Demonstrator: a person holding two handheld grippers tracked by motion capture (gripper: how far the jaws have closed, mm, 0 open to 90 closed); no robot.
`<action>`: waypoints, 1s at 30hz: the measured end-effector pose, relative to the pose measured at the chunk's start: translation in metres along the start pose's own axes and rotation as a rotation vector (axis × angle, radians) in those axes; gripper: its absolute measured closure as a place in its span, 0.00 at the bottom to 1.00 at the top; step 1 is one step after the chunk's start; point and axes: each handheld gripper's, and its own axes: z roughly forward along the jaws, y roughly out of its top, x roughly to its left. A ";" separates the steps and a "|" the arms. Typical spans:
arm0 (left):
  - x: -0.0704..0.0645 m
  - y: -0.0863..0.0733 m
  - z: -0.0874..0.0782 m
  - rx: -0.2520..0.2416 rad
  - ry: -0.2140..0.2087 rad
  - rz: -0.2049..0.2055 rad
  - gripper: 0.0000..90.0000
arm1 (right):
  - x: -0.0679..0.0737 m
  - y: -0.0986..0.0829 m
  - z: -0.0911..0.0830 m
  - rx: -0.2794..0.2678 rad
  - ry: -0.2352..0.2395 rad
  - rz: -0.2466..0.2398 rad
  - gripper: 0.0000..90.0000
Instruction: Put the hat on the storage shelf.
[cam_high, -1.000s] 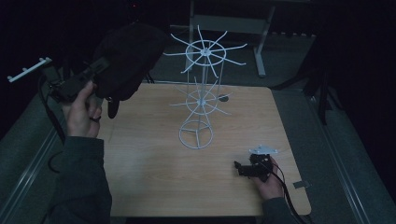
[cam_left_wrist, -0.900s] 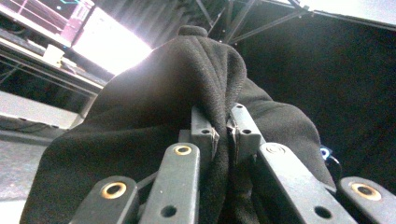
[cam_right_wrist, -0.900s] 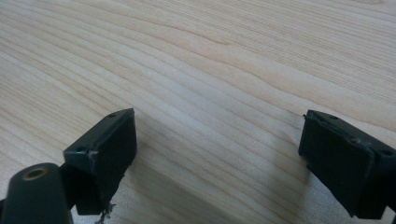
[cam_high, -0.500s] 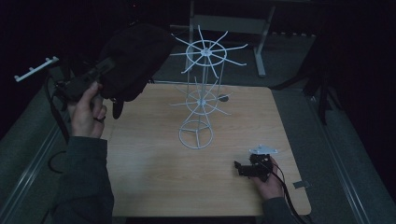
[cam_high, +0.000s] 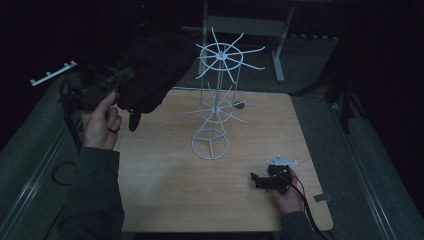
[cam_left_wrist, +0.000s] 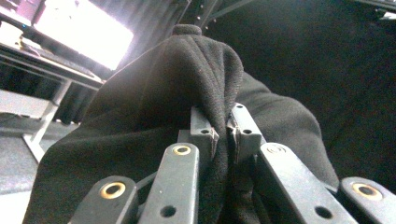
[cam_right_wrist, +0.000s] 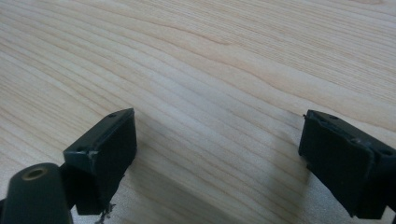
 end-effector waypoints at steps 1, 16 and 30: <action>0.000 -0.001 0.001 0.003 -0.001 -0.002 0.93 | 0.000 0.000 0.000 0.001 0.000 0.001 0.12; 0.005 -0.013 0.013 0.116 0.012 0.021 0.92 | 0.000 0.000 0.000 0.000 0.000 0.002 0.12; 0.018 -0.033 0.015 0.178 0.035 0.001 0.90 | 0.000 0.000 0.000 -0.001 0.000 0.001 0.12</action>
